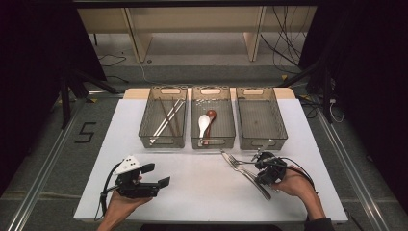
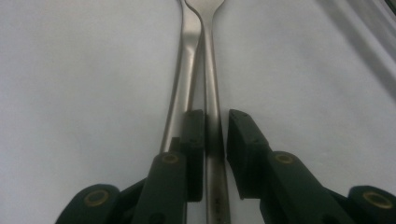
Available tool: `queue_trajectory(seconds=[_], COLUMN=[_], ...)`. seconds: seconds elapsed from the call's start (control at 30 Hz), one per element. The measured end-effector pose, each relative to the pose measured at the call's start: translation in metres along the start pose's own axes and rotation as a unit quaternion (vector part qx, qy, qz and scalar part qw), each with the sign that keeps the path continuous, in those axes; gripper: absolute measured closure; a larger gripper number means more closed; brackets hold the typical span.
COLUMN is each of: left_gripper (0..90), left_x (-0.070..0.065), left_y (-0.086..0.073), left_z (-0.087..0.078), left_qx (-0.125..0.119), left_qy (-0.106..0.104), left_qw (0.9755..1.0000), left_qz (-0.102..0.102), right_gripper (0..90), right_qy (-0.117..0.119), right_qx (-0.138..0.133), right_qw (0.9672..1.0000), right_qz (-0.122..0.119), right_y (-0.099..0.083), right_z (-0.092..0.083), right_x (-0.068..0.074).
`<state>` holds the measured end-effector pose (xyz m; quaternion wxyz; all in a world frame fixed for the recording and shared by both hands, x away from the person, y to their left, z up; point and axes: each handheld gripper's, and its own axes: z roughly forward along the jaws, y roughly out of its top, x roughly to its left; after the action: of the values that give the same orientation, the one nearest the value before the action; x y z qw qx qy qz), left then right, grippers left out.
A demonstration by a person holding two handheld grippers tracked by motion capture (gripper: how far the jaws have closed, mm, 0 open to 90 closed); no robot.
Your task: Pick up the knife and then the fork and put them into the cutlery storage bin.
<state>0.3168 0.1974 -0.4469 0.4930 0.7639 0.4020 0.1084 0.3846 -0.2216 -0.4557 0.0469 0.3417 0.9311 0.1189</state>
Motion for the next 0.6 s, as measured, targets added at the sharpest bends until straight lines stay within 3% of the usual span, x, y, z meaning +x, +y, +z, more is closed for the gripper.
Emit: queue_trajectory(seconds=[0.6], left_gripper=[17.2], left_x=[-0.0001], left_y=[-0.0001], left_z=[-0.0002], left_qx=[-0.003], left_qy=[0.002], left_qw=[1.0000], left_qz=[0.001], right_gripper=[82.8], right_qy=[-0.006], right_qx=[0.005], right_qw=[1.0000], right_qz=[0.000], right_y=[0.0041], right_z=[-0.0021], right_x=[0.0045])
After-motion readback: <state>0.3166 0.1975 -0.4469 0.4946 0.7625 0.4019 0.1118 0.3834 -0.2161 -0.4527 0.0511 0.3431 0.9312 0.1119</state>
